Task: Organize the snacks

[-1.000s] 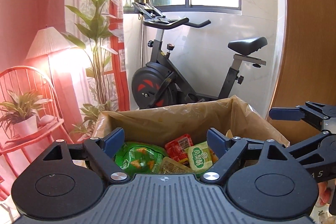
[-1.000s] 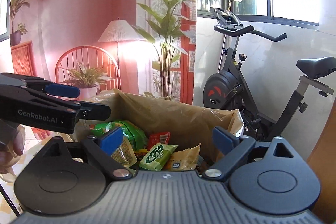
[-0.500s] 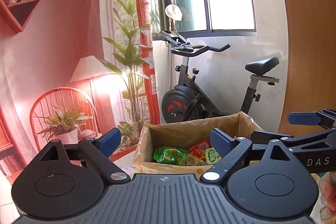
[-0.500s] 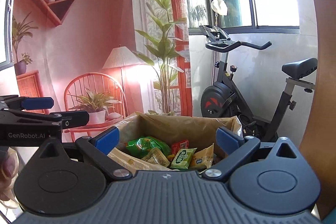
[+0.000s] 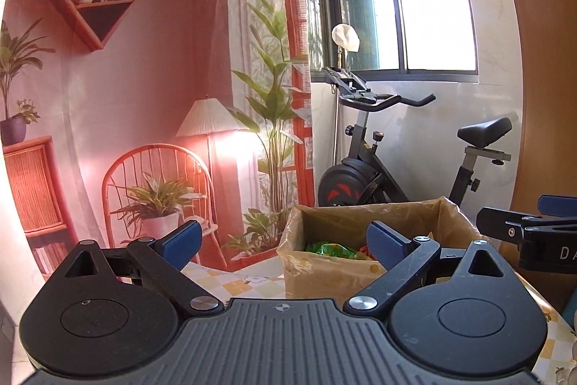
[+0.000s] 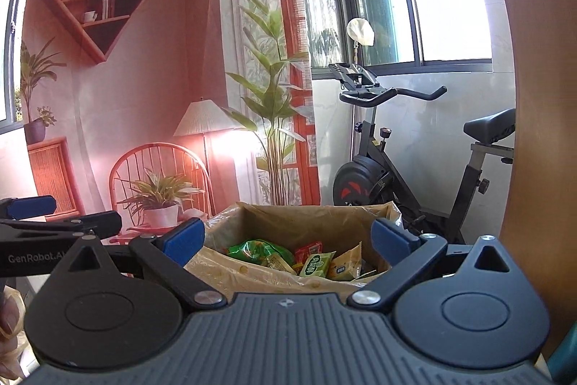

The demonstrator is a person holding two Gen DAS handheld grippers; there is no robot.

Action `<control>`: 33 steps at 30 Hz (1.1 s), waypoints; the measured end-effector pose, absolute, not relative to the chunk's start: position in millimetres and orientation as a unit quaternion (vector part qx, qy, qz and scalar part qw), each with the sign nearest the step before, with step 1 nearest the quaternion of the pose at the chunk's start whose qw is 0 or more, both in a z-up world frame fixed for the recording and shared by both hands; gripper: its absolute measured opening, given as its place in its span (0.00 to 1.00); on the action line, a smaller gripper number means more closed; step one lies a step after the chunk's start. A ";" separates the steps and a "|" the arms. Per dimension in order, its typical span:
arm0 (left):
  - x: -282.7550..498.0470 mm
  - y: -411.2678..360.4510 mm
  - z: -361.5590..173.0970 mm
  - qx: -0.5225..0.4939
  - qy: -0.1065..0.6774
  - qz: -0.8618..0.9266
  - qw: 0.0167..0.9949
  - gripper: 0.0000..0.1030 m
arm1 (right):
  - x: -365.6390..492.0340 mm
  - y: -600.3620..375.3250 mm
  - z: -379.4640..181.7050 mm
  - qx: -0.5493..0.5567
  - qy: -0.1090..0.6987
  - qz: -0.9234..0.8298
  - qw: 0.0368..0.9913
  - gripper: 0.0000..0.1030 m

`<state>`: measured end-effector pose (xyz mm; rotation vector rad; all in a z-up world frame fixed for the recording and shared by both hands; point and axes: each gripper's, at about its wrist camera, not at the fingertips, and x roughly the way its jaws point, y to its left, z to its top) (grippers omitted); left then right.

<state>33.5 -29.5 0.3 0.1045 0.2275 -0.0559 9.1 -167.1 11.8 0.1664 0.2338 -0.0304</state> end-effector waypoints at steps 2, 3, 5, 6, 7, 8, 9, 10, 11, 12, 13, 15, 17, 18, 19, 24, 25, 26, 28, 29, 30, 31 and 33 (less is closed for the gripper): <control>30.0 -25.7 -0.3 0.041 0.115 -0.020 0.992 0.96 | 8.8 -169.8 9.7 0.088 0.119 -0.019 0.989 0.98; 29.9 -24.7 -0.6 0.038 0.117 -0.014 0.992 0.96 | 8.4 -171.4 8.7 0.090 0.121 -0.019 0.988 0.98; 28.0 -26.1 -4.8 0.032 0.124 -0.003 0.992 0.96 | 8.3 -172.4 7.9 0.090 0.123 -0.025 0.988 0.98; 27.6 -26.9 -6.8 0.032 0.126 -0.004 0.992 0.96 | 8.6 -173.4 7.5 0.090 0.123 -0.027 0.988 0.98; 27.6 -27.2 -8.4 0.034 0.128 -0.005 0.991 0.96 | 8.4 -173.4 7.0 0.091 0.123 -0.028 0.988 0.98; 28.0 -27.6 -10.1 0.036 0.131 -0.004 0.991 0.96 | 8.2 -173.5 5.9 0.091 0.125 -0.028 0.988 0.98; 28.5 -27.6 -10.7 0.036 0.132 -0.002 0.991 0.96 | 7.9 -173.6 4.6 0.092 0.126 -0.028 0.987 0.98; 27.7 -26.3 -11.2 0.035 0.133 0.002 0.990 0.96 | 7.1 -173.1 3.5 0.092 0.128 -0.027 0.987 0.98; 28.5 -25.7 -11.0 0.035 0.135 0.007 0.990 0.96 | 7.1 -173.1 2.7 0.092 0.129 -0.026 0.987 0.98; 29.0 -25.3 -10.8 0.036 0.136 0.012 0.990 0.96 | 7.1 -172.7 1.8 0.092 0.130 -0.025 0.987 0.98; 29.7 -25.0 -10.5 0.038 0.136 0.016 0.990 0.96 | 7.1 -172.2 1.2 0.092 0.131 -0.025 0.987 0.98; 29.6 -24.3 -10.4 0.038 0.137 0.019 0.990 0.96 | 7.6 -172.0 1.1 0.092 0.131 -0.025 0.987 0.98; 28.3 -23.6 -10.5 0.039 0.137 0.022 0.990 0.96 | 7.4 -171.5 0.7 0.091 0.132 -0.025 0.987 0.98; 28.2 -23.2 -10.0 0.039 0.136 0.023 0.990 0.96 | 7.7 -170.9 0.9 0.091 0.132 -0.024 0.987 0.98; 27.3 -23.1 -9.7 0.038 0.135 0.024 0.990 0.96 | 7.2 -170.5 0.9 0.090 0.132 -0.024 0.987 0.98; 26.7 -24.3 -10.1 0.039 0.136 0.029 0.989 0.96 | 5.8 -168.8 2.0 0.090 0.129 -0.026 0.987 0.98; 26.4 -24.5 -10.0 0.039 0.136 0.028 0.990 0.96 | 5.9 -169.2 2.1 0.090 0.129 -0.027 0.987 0.98; 26.0 -24.7 -9.8 0.040 0.136 0.028 0.990 0.96 | 5.6 -169.2 2.0 0.091 0.129 -0.027 0.987 0.98; 25.0 -25.2 -9.1 0.042 0.133 0.028 0.990 0.96 | 5.4 -168.9 2.5 0.090 0.128 -0.025 0.987 0.98; 24.6 -25.0 -8.6 0.042 0.131 0.028 0.990 0.96 | 5.3 -168.8 2.8 0.090 0.128 -0.025 0.987 0.98; 24.5 -24.7 -8.5 0.042 0.130 0.028 0.990 0.96 | 4.9 -168.5 3.4 0.089 0.126 -0.024 0.988 0.98; 24.2 -24.4 -8.2 0.042 0.129 0.028 0.990 0.96 | 4.7 -168.2 3.6 0.089 0.125 -0.023 0.988 0.98; 23.4 -24.3 -8.3 0.042 0.128 0.028 0.991 0.96 | 4.7 -167.6 4.4 0.089 0.124 -0.023 0.988 0.98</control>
